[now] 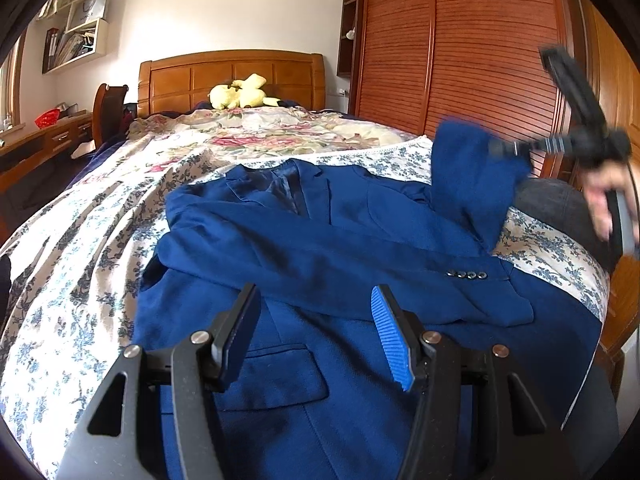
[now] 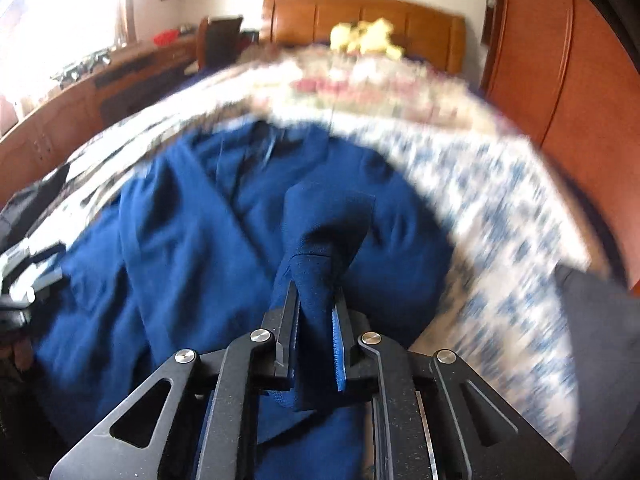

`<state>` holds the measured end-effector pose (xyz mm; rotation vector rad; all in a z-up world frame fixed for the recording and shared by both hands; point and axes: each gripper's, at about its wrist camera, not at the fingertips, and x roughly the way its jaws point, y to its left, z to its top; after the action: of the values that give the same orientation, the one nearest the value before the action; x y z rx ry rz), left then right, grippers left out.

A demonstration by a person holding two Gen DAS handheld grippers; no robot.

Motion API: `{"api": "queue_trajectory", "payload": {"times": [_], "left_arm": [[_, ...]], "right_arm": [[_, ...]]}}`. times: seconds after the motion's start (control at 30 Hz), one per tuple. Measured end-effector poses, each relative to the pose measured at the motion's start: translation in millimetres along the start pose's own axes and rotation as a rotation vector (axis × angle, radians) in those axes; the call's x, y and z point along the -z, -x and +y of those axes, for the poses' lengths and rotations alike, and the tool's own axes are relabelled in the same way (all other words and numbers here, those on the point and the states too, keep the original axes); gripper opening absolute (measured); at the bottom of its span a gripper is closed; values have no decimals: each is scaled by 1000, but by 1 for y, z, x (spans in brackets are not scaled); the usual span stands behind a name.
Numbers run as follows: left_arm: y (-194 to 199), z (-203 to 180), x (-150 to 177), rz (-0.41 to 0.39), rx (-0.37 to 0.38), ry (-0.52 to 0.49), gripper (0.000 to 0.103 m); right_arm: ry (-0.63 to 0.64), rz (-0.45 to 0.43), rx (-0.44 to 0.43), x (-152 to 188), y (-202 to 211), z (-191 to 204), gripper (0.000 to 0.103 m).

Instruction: Fold large clothes

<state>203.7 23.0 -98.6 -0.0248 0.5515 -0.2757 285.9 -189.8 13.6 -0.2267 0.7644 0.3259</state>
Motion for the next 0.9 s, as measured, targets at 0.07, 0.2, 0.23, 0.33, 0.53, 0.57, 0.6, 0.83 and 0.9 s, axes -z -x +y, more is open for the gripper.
{"api": "queue_trajectory", "payload": {"times": [0.07,0.2,0.23,0.33,0.53,0.57,0.6,0.83,0.9], "left_arm": [[4,2,0,-7,-5,3,57],[15,10,1,-23,-16,15,57],[18,12,2,-26,-20,18,57],[22,19,2,-31,-30,27,57],[29,30,5,-43,-49,41,57],[31,32,5,-45,-51,45,57],[32,34,5,-47,-54,48,57],[36,39,8,-48,-67,58,57],[37,40,9,-47,-70,59,57]], "right_arm": [[13,-55,38,-32,17,-3,10],[34,-147,98,-92,43,-4,10],[45,-172,111,-106,51,0,10],[79,-261,106,-142,78,19,10],[200,-370,3,-170,116,86,10],[210,-370,-22,-168,117,95,10],[221,-364,-42,-165,115,103,10],[288,-225,-116,-114,79,140,10],[304,-172,-126,-93,67,145,10]]}}
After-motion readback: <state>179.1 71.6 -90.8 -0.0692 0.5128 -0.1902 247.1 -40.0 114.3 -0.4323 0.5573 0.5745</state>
